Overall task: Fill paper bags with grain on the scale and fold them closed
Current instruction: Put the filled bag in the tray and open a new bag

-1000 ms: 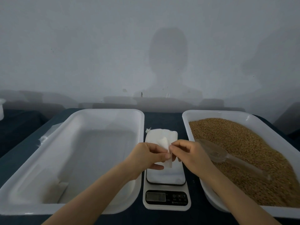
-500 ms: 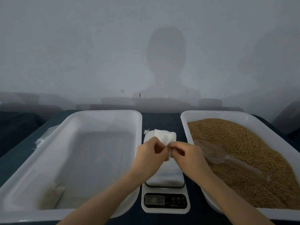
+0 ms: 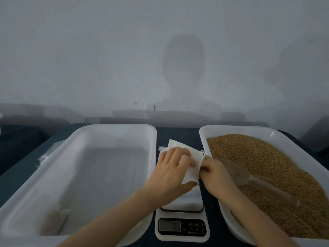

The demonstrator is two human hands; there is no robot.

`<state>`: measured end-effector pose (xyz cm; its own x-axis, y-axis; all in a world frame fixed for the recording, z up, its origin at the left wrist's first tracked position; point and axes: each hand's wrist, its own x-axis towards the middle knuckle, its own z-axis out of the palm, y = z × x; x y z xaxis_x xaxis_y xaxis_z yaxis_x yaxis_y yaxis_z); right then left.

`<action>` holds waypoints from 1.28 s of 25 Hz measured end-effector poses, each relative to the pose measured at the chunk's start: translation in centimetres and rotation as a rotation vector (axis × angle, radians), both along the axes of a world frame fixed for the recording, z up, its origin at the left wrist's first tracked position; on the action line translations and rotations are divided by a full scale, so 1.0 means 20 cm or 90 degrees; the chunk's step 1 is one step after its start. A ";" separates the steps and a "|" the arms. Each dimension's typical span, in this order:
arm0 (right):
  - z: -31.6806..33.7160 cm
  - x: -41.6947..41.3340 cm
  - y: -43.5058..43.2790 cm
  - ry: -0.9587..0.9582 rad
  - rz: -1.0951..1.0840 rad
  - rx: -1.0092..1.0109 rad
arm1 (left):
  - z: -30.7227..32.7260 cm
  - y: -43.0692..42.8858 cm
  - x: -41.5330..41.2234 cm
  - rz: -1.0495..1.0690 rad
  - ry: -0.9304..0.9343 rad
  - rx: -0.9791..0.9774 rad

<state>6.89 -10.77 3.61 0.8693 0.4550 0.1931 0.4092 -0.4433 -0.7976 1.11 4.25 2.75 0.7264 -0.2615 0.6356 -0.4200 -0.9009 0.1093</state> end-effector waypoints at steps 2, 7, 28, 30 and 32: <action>0.00 -0.01 0.00 -0.021 0.011 -0.002 | -0.04 0.02 0.01 0.012 0.022 0.005; 0.02 -0.03 -0.01 -0.022 0.029 0.014 | -0.08 0.03 0.03 0.013 0.063 -0.045; 0.05 -0.03 -0.04 0.052 0.029 -0.060 | -0.05 0.03 0.01 0.061 0.084 -0.101; 0.09 -0.03 -0.11 0.061 0.030 -0.051 | -0.07 0.05 0.02 0.069 0.117 -0.111; 0.13 0.02 -0.21 0.005 0.000 -0.110 | -0.08 0.06 0.02 0.074 0.133 -0.114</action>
